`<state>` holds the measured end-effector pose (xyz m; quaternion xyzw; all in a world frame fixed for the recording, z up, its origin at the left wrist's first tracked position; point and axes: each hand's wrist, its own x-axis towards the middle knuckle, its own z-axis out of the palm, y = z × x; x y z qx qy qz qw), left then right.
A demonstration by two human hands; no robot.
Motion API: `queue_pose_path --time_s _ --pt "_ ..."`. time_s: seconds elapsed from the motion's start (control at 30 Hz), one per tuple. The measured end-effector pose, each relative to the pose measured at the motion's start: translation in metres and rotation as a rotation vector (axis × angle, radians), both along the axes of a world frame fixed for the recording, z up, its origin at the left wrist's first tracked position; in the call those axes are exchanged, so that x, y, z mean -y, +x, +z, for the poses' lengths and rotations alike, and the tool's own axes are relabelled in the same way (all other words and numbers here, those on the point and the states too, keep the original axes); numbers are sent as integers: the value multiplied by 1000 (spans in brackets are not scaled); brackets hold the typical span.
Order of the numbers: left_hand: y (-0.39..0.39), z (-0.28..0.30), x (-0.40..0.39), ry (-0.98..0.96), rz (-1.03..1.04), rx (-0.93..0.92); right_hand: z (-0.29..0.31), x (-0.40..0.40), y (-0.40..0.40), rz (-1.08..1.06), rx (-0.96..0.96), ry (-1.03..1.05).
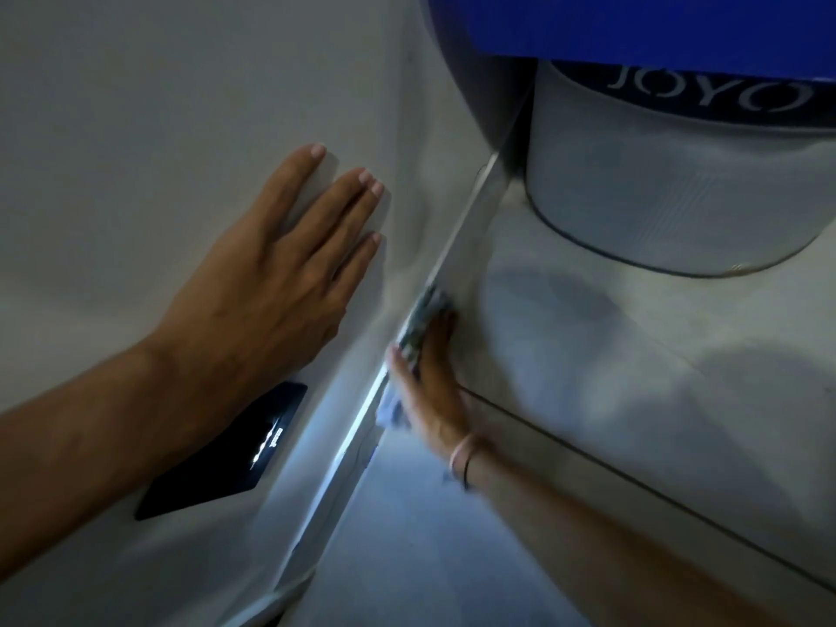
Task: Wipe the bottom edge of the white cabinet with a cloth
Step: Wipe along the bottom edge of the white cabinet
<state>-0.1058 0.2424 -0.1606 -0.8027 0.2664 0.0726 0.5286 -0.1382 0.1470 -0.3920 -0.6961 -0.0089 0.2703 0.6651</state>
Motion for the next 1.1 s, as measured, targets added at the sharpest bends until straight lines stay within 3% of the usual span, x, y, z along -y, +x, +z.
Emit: queue_pose_path --time_s 0.1,0.23,0.33,0.43,0.57,0.7,0.77,0.87,0.97,1.03,1.1 --pt "0 1 1 27 -8 -8 7 2 -63 165 -53 -22" --pt "-8 14 2 -4 -13 11 -6 4 29 51 30 -102" --pt "-38 19 -3 -139 9 156 -8 19 104 -16 82 -71" --pt "-87 16 -3 -324 112 351 8 19 103 -83 57 -39" --pt "-161 -2 -4 -405 235 520 2 -5 -11 -52 159 -65" --pt "-195 -7 -21 -309 212 543 12 -23 -206 189 -78 25" --pt "-198 -9 -26 -251 185 551 18 -29 -247 272 -114 52" --pt "-202 -15 -30 -214 167 580 15 -21 -204 218 -59 71" --pt "-203 -16 -32 -212 157 591 8 -16 -94 -20 0 13" --pt "-202 -17 -32 -224 160 588 13 -15 -31 -121 -80 103" --pt "-201 -18 -32 -231 171 585 22 -14 -16 -109 -94 96"
